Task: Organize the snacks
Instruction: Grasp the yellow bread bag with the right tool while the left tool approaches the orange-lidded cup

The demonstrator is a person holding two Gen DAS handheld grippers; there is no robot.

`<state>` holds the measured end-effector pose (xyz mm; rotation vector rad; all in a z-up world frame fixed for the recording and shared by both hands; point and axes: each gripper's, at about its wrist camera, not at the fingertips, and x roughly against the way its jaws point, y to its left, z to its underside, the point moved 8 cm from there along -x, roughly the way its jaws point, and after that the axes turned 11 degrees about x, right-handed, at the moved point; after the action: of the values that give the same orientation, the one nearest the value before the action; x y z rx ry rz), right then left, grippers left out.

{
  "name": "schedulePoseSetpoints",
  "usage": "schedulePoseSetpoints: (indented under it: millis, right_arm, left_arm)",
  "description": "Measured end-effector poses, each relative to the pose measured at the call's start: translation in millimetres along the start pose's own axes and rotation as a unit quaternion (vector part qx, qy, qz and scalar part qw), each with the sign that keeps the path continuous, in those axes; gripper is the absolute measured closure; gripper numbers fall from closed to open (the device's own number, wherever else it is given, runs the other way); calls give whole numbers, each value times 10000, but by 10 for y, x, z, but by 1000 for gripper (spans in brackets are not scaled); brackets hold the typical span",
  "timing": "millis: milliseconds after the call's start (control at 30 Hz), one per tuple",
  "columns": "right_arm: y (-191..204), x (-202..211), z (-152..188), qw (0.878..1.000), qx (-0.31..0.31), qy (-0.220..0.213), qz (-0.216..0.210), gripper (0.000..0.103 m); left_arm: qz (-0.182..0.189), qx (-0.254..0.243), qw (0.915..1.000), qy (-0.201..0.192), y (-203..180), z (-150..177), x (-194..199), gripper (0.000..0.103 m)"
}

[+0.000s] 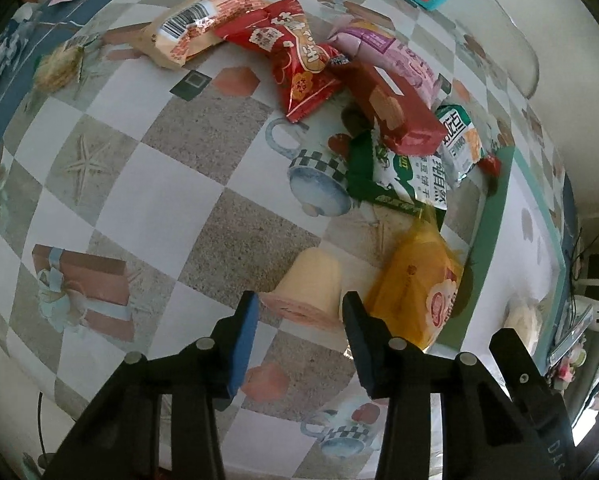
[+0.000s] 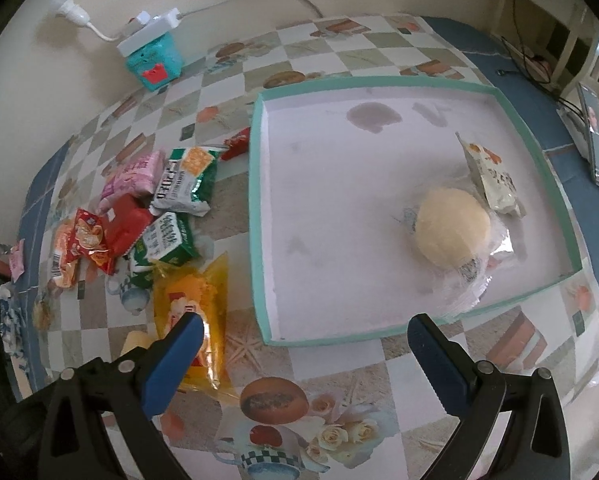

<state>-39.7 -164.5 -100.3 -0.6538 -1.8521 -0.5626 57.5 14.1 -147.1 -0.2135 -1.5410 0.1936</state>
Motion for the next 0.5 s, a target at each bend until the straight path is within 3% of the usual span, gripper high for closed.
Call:
schedulePoseSetpoints:
  millis: [300,500]
  right_arm:
    - [457,-31,-48,9982,488,-167,-314,2]
    - [804,-64,-44,9934,929,-235,-631,16]
  left_arm:
    - [-164,712,9970,-242,499,-238,125,58]
    - [-332,1123,9929,-196,821,-351,87,59]
